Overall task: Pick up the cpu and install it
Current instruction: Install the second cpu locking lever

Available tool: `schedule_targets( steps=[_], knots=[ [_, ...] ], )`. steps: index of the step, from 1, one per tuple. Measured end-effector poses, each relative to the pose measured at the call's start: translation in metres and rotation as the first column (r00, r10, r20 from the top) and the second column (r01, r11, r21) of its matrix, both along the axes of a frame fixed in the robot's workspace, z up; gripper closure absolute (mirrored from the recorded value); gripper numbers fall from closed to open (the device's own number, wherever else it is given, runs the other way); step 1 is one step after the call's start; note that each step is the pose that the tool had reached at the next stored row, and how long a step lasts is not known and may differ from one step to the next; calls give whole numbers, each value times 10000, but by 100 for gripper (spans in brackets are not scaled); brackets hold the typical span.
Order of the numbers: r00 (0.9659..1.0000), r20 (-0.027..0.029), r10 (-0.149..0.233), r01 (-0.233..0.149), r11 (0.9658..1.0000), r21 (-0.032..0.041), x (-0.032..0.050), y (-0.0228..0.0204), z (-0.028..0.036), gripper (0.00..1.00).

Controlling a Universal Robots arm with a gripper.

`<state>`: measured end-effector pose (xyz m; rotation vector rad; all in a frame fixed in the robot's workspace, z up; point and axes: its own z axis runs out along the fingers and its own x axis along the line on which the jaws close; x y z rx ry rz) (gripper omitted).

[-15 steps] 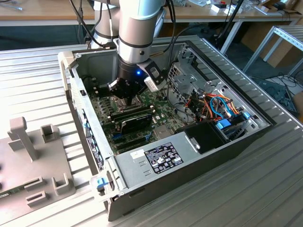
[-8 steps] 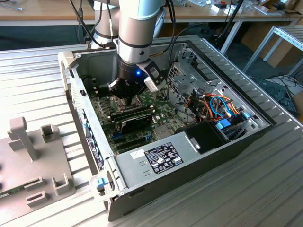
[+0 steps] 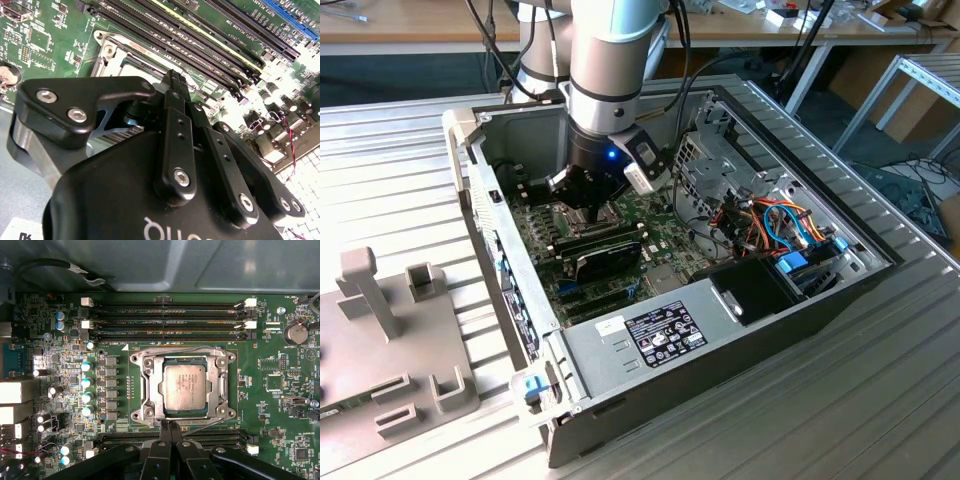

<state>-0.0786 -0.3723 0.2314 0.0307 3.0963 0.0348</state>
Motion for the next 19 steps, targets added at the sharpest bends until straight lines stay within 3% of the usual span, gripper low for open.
schedule_targets(
  steps=[19],
  knots=[
    [10000,0,0,0,10000,0,-9,0,-5,89]
  ],
)
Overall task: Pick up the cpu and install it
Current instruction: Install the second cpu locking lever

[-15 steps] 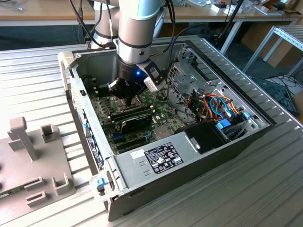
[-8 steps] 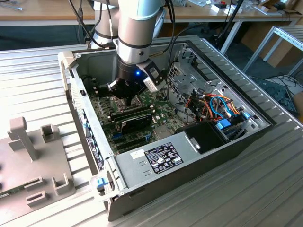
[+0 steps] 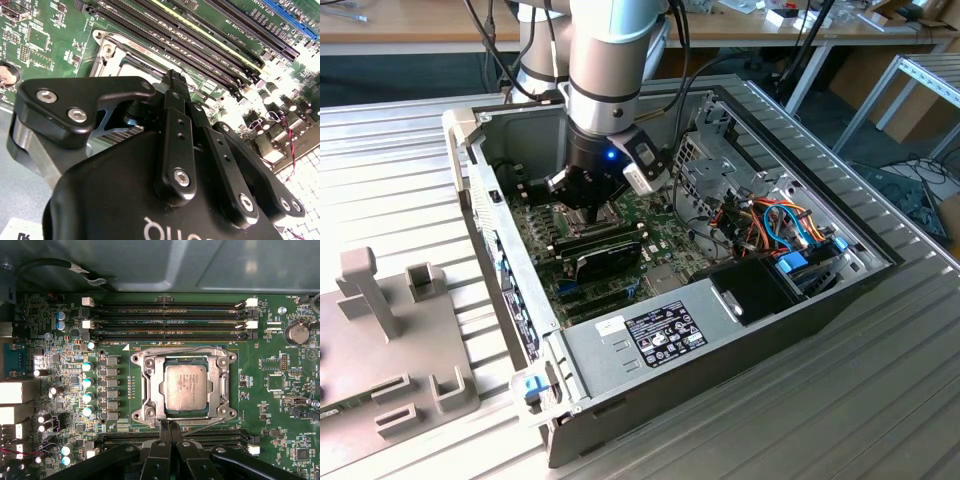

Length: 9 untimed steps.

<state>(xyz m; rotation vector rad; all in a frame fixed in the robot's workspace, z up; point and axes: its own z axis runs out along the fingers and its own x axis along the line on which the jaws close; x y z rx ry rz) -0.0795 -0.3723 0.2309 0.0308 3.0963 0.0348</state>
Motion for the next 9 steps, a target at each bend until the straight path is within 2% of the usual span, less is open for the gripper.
schedule_targets(
  steps=[9],
  knots=[
    [10000,1,0,0,10000,1,-21,0,-4,89]
  ],
)
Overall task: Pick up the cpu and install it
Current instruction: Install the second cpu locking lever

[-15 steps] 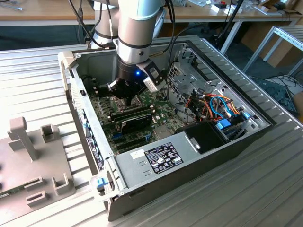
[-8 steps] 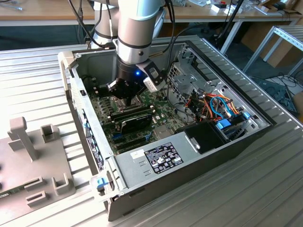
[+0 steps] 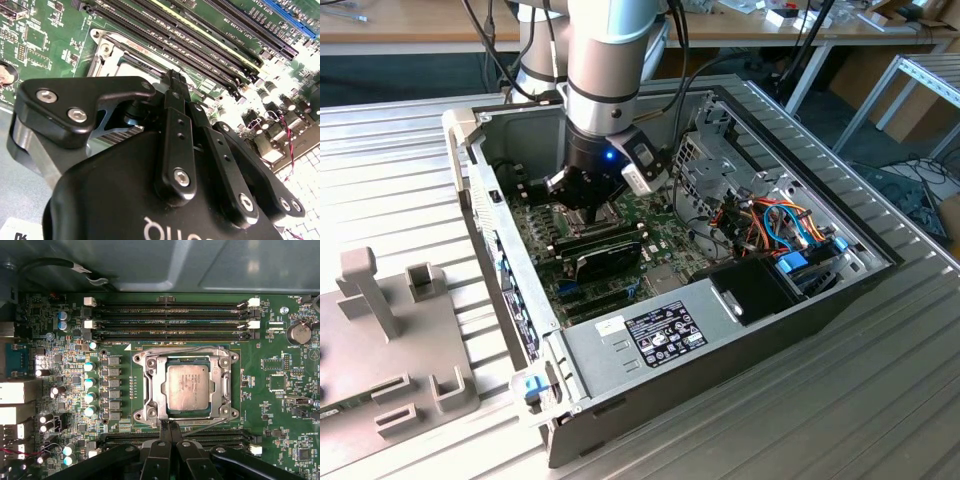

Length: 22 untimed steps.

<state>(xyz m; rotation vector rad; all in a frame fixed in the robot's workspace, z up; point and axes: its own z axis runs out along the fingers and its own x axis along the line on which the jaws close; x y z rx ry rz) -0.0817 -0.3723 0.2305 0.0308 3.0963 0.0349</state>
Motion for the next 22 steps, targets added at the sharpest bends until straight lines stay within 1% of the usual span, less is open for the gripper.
schedule_targets(
  steps=[7,11,22],
  knots=[
    [10000,-1,0,0,10000,-1,-48,0,-1,89],
    [10000,0,0,0,10000,-1,-50,0,-1,89],
    [10000,0,0,0,10000,0,-53,0,-30,89]
  ],
)
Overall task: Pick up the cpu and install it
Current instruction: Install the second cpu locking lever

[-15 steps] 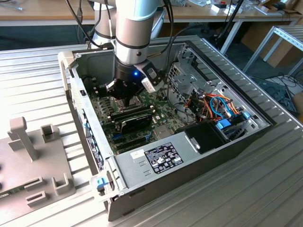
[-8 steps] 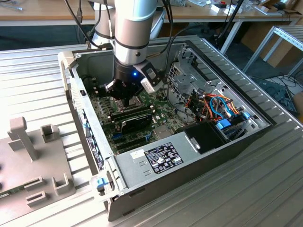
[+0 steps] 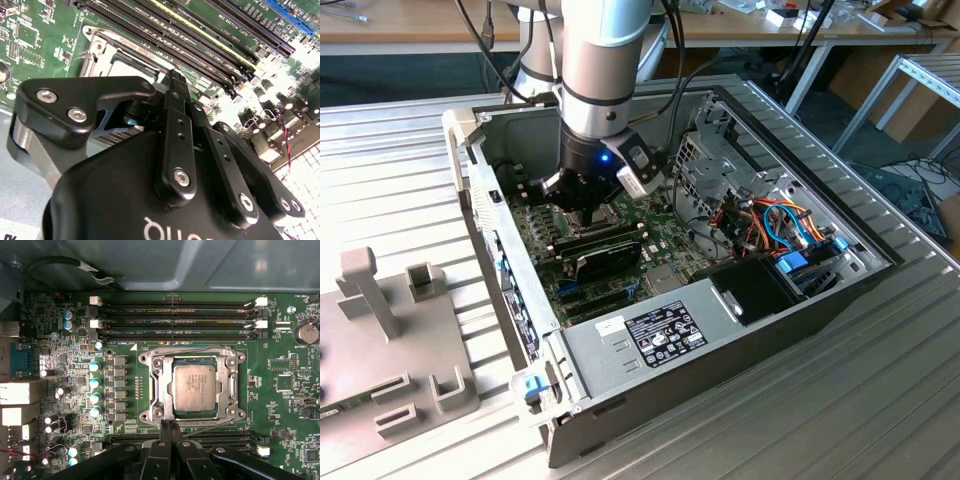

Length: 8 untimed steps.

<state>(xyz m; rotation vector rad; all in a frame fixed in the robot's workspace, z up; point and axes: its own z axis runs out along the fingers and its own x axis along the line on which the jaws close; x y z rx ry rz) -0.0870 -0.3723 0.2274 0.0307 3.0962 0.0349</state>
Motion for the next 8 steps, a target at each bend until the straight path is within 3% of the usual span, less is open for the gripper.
schedule_targets(
  steps=[8],
  knots=[
    [10000,-1,-1,1,10000,-1,-12,1,-40,89]
  ],
)
